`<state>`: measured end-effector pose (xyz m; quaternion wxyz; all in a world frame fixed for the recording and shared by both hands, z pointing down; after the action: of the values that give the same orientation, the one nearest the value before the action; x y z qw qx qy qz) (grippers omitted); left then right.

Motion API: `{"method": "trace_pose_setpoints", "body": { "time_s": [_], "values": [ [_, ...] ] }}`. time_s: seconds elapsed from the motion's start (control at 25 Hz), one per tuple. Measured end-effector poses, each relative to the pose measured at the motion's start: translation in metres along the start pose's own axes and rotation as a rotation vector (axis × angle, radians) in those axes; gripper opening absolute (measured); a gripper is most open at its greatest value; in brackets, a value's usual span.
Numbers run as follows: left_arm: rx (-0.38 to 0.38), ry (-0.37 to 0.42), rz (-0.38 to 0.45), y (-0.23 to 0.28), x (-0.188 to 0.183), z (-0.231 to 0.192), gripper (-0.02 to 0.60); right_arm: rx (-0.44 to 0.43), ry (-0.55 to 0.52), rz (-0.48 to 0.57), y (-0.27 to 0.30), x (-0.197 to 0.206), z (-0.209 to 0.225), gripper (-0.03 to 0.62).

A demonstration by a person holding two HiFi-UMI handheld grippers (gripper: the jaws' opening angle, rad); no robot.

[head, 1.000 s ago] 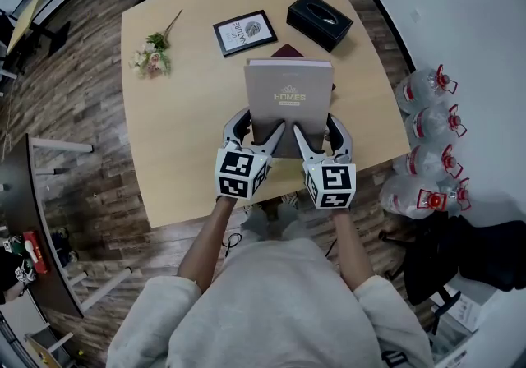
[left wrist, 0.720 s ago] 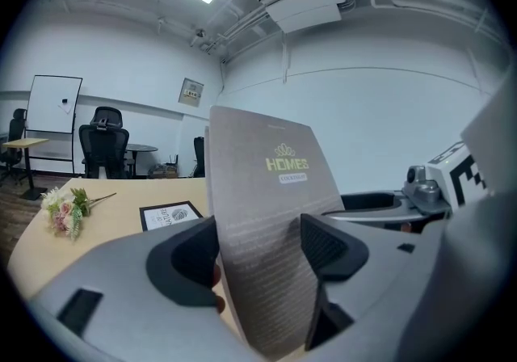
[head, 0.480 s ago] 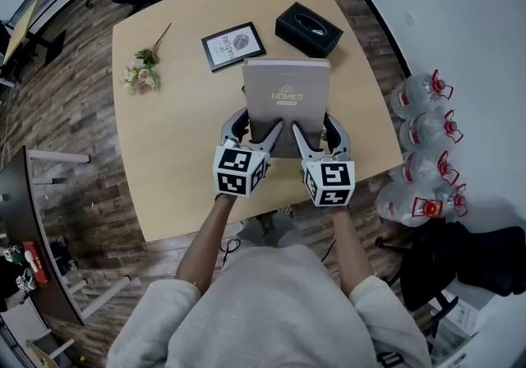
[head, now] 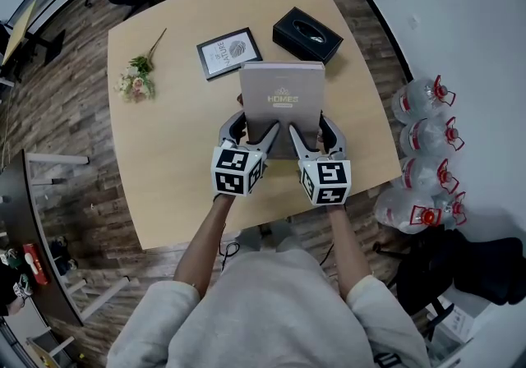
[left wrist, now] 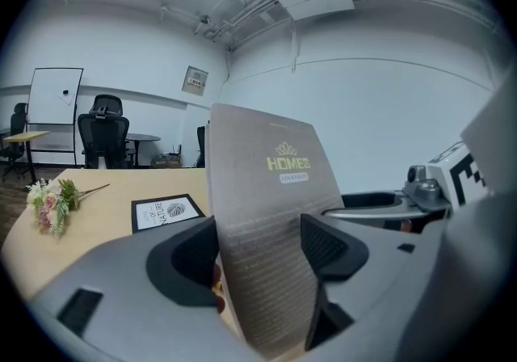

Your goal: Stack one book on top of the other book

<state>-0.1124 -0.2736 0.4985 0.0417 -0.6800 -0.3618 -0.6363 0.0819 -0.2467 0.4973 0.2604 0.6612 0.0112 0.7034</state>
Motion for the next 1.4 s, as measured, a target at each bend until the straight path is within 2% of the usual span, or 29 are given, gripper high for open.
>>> {"method": "trace_pose_setpoints", "body": {
  "time_s": [0.24,0.68,1.4],
  "values": [
    [-0.014,-0.043,-0.022,0.019,0.004,-0.011,0.325,-0.011,0.016,-0.035,0.021,0.005,0.009,0.275],
    [-0.007,-0.074,-0.072,0.040,0.013,-0.024,0.325,-0.042,0.032,-0.092,0.046,0.013,0.018,0.268],
    [0.026,-0.057,-0.154,0.071,0.022,-0.045,0.339,-0.100,0.056,-0.192,0.083,0.020,0.035,0.281]
  ]
}}
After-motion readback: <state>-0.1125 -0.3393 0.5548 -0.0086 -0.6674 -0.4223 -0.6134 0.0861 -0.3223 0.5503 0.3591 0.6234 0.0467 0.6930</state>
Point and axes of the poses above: the fingertips, and each gripper's own axes: y forward along the fingers, z to its right, x out of its underside, the point moved 10 cm from there along -y, backward along the fingers, and after that the axes turned 2 degrees about y, right-handed, at the moved point
